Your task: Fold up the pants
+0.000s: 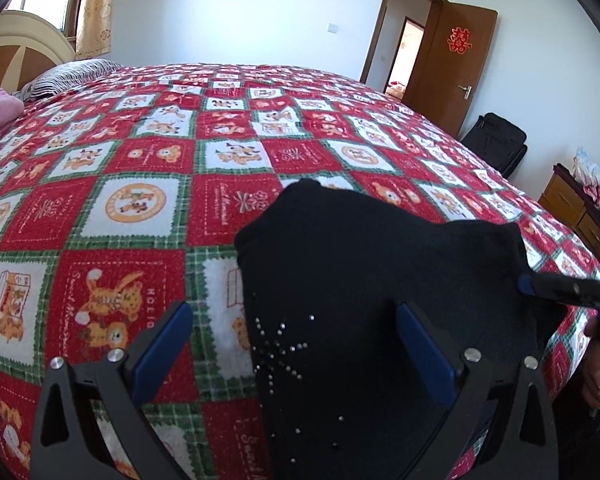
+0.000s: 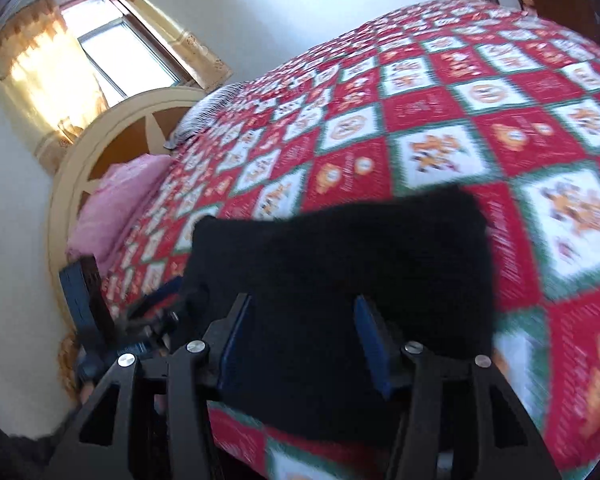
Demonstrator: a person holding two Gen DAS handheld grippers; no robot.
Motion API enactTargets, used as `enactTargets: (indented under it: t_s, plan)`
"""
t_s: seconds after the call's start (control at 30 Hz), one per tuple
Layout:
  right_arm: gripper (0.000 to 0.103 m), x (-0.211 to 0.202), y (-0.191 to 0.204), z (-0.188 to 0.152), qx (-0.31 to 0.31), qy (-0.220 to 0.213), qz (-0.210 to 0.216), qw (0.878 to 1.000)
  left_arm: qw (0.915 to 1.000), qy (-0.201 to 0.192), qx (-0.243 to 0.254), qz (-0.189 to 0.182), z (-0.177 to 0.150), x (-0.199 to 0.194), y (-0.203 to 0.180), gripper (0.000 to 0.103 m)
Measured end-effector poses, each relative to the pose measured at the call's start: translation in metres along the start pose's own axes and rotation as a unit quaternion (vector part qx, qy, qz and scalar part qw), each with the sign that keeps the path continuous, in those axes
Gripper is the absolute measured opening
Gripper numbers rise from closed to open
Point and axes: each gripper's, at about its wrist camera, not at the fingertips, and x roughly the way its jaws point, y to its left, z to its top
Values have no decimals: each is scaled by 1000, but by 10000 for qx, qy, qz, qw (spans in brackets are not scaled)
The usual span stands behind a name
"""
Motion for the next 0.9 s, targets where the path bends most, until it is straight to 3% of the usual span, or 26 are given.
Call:
enactTargets:
  t_s: [0.13,0.27,0.6,0.7,0.73,0.83,0.9]
  plan:
    - [55,-26,-13,-20,77,-94,-46,9999,10000,15,16,16,-1,-2,-1,103]
    - [55,-27,-20,-33,-120,-46,-88,9999,10000,69,-13,-17,-3,0,-1,103]
    - [55,-26,-16,-32,-376,-107,-152,9991,9999,1,48,-128,-4,-10,-2,103]
    - [55,-42,-14,-25,-382,-466,-179,9980,9998,22,137,-124,-5,-7,-2,103]
    - [56,-47,-16,-22,-382,-610,-274,9970,9998,59,67,-165,-5,-3,0,103]
    - [74,-47,-31,-12,-93,-646,-521,9965,9996,67,-46,-273,-5,1,3,103]
    - [74,-42,-44,-7,147,-548,-483,9972,9996,42,30,-260,-4,2,1,103]
